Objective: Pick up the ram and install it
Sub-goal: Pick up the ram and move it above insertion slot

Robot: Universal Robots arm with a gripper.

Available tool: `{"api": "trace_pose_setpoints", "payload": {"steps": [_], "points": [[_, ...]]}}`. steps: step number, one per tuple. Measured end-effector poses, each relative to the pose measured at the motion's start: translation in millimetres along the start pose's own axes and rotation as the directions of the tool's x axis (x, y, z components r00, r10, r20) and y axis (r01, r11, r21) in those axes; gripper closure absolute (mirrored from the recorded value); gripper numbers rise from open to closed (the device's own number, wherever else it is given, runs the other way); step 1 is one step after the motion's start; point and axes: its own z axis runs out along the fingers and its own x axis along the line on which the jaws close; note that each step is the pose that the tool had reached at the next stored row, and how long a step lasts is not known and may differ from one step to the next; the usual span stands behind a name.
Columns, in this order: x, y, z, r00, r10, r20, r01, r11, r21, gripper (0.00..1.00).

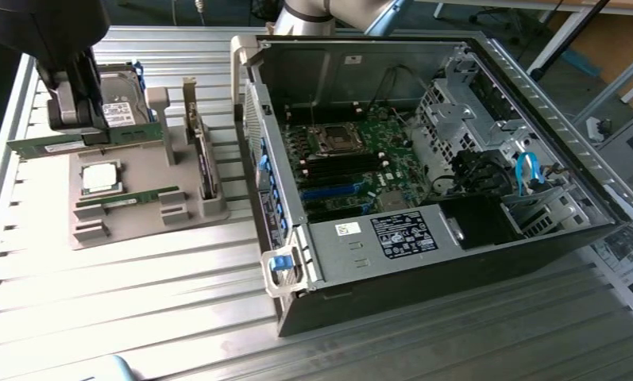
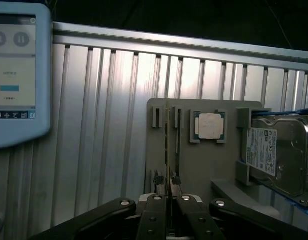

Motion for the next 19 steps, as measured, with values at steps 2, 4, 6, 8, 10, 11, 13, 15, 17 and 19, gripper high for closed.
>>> {"api": "trace_pose_setpoints", "payload": {"steps": [2,4,6,8,10,11,13,15,17,19], "points": [[-0.1,0.1,-2.0,1.0,0.0,0.0,0.0,1.0,0.0,0.87],[-0.2,0.2,-4.0,1.0,0.0,0.0,0.0,1.0,0.0,0.87],[-0.3,0.3,-6.2,1.0,0.0,0.0,0.0,1.0,0.0,0.87],[-0.4,0.4,-8.5,1.0,0.0,0.0,0.0,1.0,0.0,0.87],[-0.5,0.4,-10.1,1.0,0.0,0.0,0.0,1.0,0.0001,0.87],[-0.5,0.4,-10.9,1.0,0.0,0.0,0.0,1.0,0.0,0.87],[-0.6,0.5,-12.3,1.0,0.0,0.0,0.0,1.0,0.0001,0.87],[-0.7,0.6,-14.4,1.0,0.0,0.0,0.0,1.0,0.0001,0.87],[-0.8,0.7,-16.1,1.0,0.0,0.0001,0.0,1.0,0.0001,0.87],[-0.9,0.7,-18.1,1.0,0.0,0.0,0.0,1.0,0.0,0.87]]}}
